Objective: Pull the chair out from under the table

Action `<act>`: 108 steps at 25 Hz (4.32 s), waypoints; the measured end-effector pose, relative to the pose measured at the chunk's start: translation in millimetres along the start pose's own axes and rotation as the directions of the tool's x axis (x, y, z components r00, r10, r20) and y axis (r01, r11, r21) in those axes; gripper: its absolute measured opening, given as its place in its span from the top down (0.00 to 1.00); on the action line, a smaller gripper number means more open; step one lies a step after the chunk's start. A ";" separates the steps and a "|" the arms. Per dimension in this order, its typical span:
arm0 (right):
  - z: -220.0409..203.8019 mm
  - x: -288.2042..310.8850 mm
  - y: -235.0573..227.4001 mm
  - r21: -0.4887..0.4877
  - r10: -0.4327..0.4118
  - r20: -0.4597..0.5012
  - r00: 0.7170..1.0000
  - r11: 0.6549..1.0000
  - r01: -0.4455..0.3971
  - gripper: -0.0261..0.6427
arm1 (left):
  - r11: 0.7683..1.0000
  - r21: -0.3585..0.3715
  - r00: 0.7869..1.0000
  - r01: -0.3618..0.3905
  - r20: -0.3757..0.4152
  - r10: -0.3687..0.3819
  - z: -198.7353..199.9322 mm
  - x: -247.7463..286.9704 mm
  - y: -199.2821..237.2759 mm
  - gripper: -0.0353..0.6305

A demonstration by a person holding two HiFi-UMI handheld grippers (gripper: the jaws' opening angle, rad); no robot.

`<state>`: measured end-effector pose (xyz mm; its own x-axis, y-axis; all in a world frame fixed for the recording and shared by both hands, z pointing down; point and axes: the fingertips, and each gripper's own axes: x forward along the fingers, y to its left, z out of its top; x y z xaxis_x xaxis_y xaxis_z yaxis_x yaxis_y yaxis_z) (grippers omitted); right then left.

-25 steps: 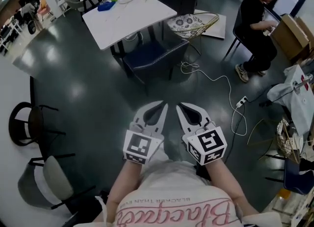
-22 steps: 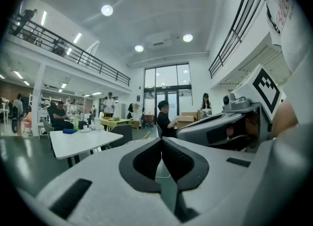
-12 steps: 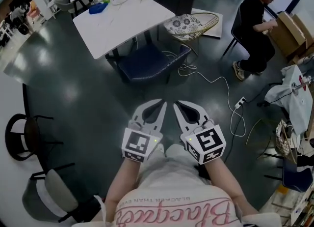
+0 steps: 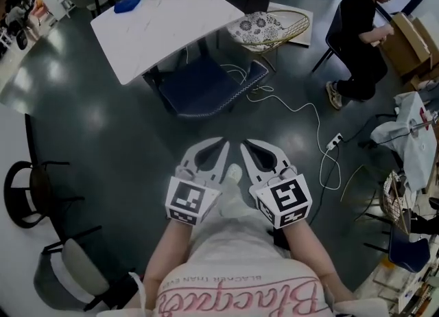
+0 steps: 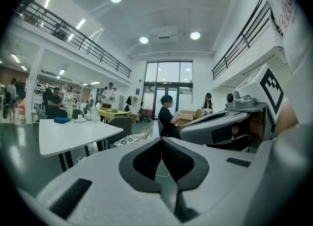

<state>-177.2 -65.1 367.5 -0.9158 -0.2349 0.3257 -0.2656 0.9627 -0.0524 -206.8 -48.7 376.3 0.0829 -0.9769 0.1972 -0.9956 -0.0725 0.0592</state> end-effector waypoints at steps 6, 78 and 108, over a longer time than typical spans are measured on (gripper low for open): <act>8.8 38.7 -40.9 0.057 -0.011 0.017 1.000 0.998 0.010 0.95 | 1.000 0.016 0.999 0.007 -0.036 -0.006 -0.6 41.9 30.7 0.94; -158.7 233.6 -227.9 0.471 -0.341 -0.715 0.610 0.409 0.782 0.78 | 0.835 -0.047 0.781 0.548 -0.330 -0.531 -60.6 285.9 165.0 0.94; -222.0 26.7 -208.1 0.467 -0.427 -0.734 0.528 0.248 0.849 0.82 | 0.771 -0.029 0.717 0.636 -0.345 -0.605 -85.5 234.4 -20.6 0.94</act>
<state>-79.5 -241.8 596.7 -0.1496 -0.4368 0.8870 -0.9839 -0.0233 -0.1774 -163.1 -258.9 504.9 0.6769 -0.5875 0.4434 -0.7135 -0.6718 0.1992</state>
